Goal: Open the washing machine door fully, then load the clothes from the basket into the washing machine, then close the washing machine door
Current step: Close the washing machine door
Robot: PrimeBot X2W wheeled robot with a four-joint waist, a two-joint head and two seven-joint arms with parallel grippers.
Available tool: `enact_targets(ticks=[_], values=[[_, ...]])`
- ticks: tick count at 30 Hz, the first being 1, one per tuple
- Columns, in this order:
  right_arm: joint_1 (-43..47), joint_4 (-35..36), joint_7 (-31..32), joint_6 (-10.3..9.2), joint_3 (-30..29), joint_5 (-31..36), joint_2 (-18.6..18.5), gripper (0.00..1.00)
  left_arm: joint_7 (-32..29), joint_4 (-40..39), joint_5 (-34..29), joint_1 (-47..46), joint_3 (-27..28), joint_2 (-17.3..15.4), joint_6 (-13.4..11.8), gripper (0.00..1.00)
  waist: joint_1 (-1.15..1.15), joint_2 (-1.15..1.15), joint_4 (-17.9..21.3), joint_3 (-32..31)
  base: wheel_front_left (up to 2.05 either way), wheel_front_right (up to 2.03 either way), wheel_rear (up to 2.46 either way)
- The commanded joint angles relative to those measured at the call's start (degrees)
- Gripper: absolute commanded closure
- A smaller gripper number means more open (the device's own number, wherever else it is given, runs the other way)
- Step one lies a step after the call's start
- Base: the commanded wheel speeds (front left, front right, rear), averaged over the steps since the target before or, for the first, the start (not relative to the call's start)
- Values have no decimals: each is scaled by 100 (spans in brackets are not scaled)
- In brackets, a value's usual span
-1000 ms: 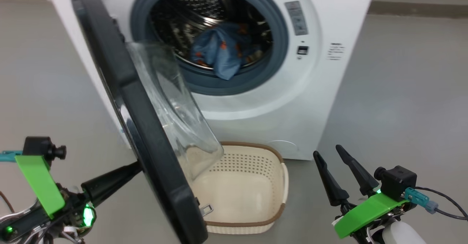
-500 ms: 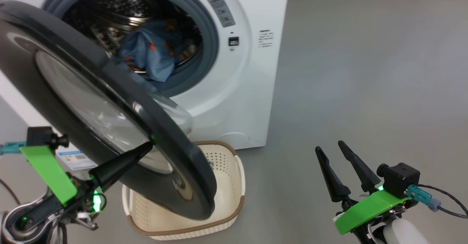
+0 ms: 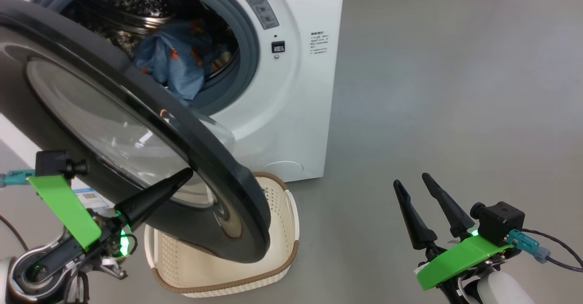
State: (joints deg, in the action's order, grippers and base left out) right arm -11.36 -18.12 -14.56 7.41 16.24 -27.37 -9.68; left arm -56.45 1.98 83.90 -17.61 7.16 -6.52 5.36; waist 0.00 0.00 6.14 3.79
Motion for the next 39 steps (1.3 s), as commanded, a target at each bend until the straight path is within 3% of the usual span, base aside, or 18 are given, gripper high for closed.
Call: enact_targets(ticks=[1, 9, 10, 11, 12, 19, 25, 29, 34, 39], values=[[-142, 148, -44, 8, 83, 87, 7, 0, 28, -126, -35, -253, 220, -170, 63, 100, 0, 0, -71, -3, 0, 0, 0], [-125, 158, -44, 8, 56, 110, 38, 0, 202, -331, -323, -66, 327, -363, 133, 100, 0, 0, -334, 7, 0, 0, 0], [-127, 160, -44, 8, 47, 111, 40, 0, 296, -372, -387, -26, 372, -376, 148, 86, 0, 0, -360, 12, 0, 0, 0], [-131, 162, -44, 8, 39, 111, 39, 0, 397, -409, -470, 13, 406, -396, 164, 56, 0, 0, -386, 21, 0, 0, 0], [-135, 165, -44, 8, 31, 112, 38, 0, 486, -454, -549, 56, 416, -412, 178, 0, 0, 0, -410, 27, 0, 0, 0], [-186, 194, -44, 8, 10, 129, 37, 0, 1517, -1065, -1119, 415, 387, -474, 210, 0, 0, 0, -480, 75, 0, 0, 0], [-208, 206, -44, 8, -13, 117, -4, 0, 3139, -1458, -2076, 844, -219, -849, 212, 0, 0, 0, -492, 88, 0, 0, 0], [-207, 193, -44, 8, 0, 111, -22, 0, 3970, -1328, -2396, 988, -510, -980, 212, 0, 0, 0, -485, 60, 0, 0, 0], [-220, 193, -44, 8, 31, 111, -21, 0, 5402, -791, -3347, 1175, -806, -1196, 212, 0, 0, 0, -427, 42, 0, 0, 0], [-195, 191, -44, 8, 24, 98, -27, 0, 6495, -194, -4224, 1251, -1020, -1181, 213, 0, 0, 0, -386, 17, 0, 0, 0]])
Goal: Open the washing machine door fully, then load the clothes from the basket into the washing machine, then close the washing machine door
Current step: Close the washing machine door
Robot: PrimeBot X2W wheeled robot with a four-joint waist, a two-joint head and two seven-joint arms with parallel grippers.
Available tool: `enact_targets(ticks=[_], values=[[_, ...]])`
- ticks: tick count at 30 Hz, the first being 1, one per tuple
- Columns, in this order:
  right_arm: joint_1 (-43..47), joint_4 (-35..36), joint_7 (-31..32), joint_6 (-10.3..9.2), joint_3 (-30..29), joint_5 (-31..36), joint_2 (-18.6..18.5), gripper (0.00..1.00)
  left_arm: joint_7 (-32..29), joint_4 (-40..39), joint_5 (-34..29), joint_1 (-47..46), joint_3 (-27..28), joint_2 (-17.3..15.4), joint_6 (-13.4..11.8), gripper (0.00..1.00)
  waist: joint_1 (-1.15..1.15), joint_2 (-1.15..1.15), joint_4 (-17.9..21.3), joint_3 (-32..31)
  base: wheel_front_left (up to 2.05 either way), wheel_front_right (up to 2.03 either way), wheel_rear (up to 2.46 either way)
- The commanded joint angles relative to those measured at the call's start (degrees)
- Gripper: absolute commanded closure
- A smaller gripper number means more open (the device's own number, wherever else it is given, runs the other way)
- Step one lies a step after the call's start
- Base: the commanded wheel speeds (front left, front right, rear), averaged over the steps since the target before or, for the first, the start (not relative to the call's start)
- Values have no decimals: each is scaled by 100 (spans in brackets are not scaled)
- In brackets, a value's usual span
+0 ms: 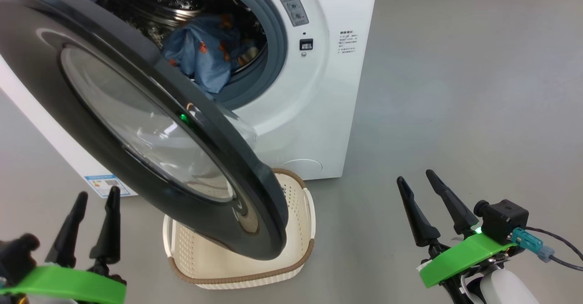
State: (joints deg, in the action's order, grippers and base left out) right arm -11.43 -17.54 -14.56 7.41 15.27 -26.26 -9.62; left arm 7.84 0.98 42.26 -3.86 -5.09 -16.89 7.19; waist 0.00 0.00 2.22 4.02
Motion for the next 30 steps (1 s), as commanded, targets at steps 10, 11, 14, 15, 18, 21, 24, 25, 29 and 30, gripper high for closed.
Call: enact_targets(ticks=[10, 11, 14, 15, 18, 21, 24, 25, 29, 30], values=[[-140, 144, -44, 8, 84, -24, -85, 0, 682, 488, -948, -121, 82, 123, -11, 0, 0, 0, 29, -79, 0, 0, 0], [-130, 144, -44, 8, 78, -23, -91, 0, 693, 516, -1020, -113, 88, 155, -11, 0, 0, 0, 26, -91, 0, 0, 0], [-108, 143, -44, 8, 68, -24, -118, 0, 710, 563, -1217, -93, 143, 246, -11, 0, 0, 0, 20, -119, 0, 0, 0], [-104, 145, -44, 8, 63, -23, -127, 0, 711, 568, -1285, -88, 167, 274, -10, 0, 0, 0, 16, -124, 0, 0, 0], [-96, 151, -44, 8, 51, -19, -145, 0, 713, 534, -1473, -79, 263, 364, -4, 0, 0, 0, 7, -131, 0, 0, 0], [-94, 159, -44, 8, 47, -16, -155, 0, 714, 501, -1558, -55, 335, 455, 9, 0, 0, 0, 4, -125, 0, 0, 0], [-93, 163, -44, 8, 44, -13, -163, 0, 715, 510, -1623, -34, 373, 505, 19, 0, 0, 0, 0, -120, 0, 0, 0], [-92, 164, -44, 8, 44, -12, -166, 0, 715, 513, -1637, -31, 382, 520, 21, 0, 0, 0, -2, -120, 0, 0, 0], [-84, 163, -44, 8, 44, -9, -171, 0, 715, 512, -1675, -30, 389, 560, 26, 0, 0, 0, -11, -119, 0, 0, 0], [-84, 164, -44, 8, 43, -9, -172, 0, 715, 505, -1675, -33, 378, 561, 27, 0, 0, 0, -14, -117, 0, 0, 0]])
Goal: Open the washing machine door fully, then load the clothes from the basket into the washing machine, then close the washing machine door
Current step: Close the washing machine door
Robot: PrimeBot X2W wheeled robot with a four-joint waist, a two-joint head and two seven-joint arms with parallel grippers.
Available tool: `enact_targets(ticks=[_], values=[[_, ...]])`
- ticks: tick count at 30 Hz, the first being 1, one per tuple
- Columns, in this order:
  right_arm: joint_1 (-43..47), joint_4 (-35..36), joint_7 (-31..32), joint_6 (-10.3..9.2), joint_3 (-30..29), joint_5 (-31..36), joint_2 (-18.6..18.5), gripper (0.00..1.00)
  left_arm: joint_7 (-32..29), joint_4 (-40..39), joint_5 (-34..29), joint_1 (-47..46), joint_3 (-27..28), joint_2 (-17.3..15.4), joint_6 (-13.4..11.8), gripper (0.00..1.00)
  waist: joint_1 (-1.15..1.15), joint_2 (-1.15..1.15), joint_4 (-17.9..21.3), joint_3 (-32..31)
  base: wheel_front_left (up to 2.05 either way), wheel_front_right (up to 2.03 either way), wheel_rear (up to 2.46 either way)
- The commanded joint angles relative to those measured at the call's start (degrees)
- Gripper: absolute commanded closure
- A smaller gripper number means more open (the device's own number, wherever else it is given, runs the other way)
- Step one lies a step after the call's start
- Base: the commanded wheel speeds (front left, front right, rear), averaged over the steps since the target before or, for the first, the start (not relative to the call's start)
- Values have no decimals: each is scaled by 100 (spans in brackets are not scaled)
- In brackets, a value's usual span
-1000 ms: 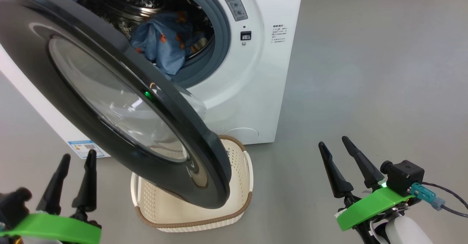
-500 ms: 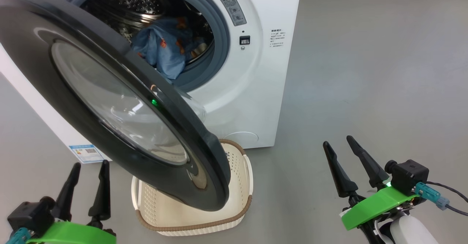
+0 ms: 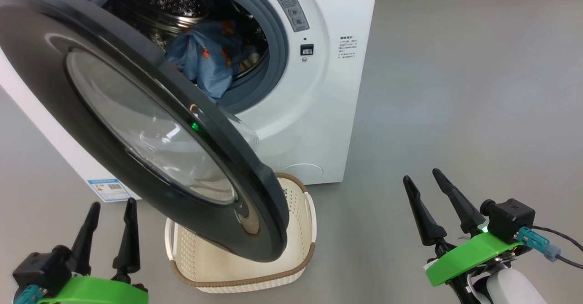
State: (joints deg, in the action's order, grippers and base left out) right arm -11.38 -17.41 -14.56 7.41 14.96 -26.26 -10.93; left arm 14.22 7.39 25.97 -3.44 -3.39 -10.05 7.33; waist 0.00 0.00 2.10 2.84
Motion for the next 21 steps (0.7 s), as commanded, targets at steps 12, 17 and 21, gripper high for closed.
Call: enact_targets(ticks=[12, 17, 21], values=[[-113, 150, -44, 8, 83, -9, -55, 0, 77, -158, 7, -77, 143, -150, 14, 0, 0, 0, -16, 41, 0, 0, 0], [-130, 156, -44, 8, 71, -2, -58, 0, 77, -166, 20, -90, 142, -151, 15, 0, 0, 0, -21, 70, 0, 0, 0], [-131, 155, -44, 8, 69, 1, -48, 0, 77, -166, 30, -102, 141, -145, 15, 0, 0, 0, -38, 87, 0, 0, 0]])
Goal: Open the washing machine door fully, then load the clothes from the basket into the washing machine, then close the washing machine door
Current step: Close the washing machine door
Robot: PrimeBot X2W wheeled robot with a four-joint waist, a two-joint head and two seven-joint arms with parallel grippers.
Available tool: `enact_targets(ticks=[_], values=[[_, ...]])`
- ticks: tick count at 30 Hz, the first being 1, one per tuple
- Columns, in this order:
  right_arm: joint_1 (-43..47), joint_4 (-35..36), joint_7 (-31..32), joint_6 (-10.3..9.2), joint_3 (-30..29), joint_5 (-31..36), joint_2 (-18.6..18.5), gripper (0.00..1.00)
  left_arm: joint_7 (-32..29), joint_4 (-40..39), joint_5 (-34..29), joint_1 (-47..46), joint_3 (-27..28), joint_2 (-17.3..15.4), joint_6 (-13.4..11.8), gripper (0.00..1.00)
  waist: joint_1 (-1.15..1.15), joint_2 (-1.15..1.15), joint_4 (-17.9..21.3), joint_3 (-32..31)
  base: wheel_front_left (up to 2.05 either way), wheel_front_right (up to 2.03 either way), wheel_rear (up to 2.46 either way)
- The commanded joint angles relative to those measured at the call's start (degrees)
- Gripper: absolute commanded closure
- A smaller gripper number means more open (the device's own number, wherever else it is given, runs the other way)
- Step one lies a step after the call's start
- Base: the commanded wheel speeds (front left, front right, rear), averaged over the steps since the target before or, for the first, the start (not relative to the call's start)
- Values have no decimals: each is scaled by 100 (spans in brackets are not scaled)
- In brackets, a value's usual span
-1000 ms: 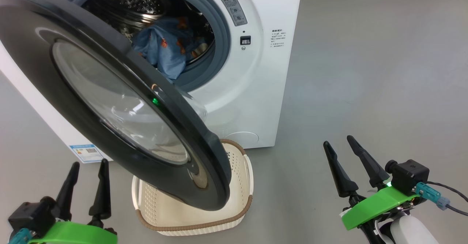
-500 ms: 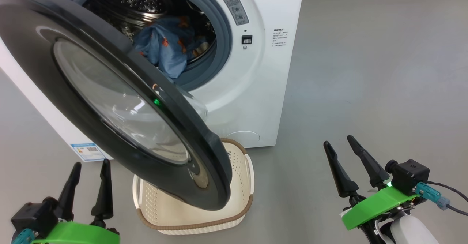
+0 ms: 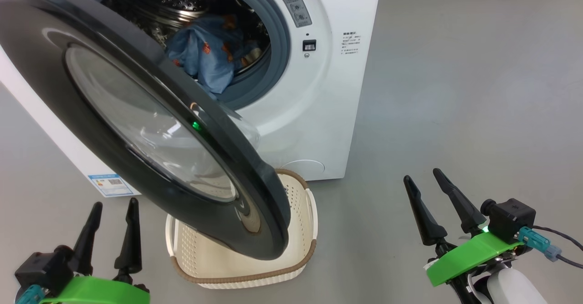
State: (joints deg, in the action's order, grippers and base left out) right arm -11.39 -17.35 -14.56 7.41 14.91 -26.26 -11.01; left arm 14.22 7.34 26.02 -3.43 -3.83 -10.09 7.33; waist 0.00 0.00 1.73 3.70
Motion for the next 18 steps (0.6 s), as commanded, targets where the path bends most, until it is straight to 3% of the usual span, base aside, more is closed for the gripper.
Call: enact_targets(ticks=[1, 7, 8, 9, 10, 11, 18], values=[[-132, 150, -44, 8, 77, 1, -36, 0, 77, -159, 24, -104, 184, -139, 15, 0, 0, 0, -5, -2, 0, 0, 0], [-157, 173, -44, 8, 131, 0, -49, 0, 77, -155, 28, -115, 162, -123, 15, 0, 0, 0, -57, -10, 0, 0, 0], [-170, 180, -44, 8, 142, -2, -59, 31, 77, -154, 31, -116, 158, -121, 15, 0, 0, 0, -70, -16, 0, 0, 0], [-187, 192, -44, 8, 152, -3, -74, 55, 77, -152, 33, -117, 153, -118, 15, 0, 0, 0, -87, -21, 0, 0, 0], [-209, 212, -44, 8, 162, -9, -87, 73, 77, -150, 36, -119, 148, -116, 15, 0, 0, 0, -104, -27, 0, 0, 0], [-237, 239, -44, 8, 172, -15, -103, 98, 77, -149, 39, -120, 146, -111, 15, 0, 0, 0, -123, -32, 0, 0, 0], [-512, 639, -44, 8, 213, -225, -99, 100, 77, -134, 56, -119, 108, -80, 15, 0, 0, 0, -347, -69, 0, 0, 0]])
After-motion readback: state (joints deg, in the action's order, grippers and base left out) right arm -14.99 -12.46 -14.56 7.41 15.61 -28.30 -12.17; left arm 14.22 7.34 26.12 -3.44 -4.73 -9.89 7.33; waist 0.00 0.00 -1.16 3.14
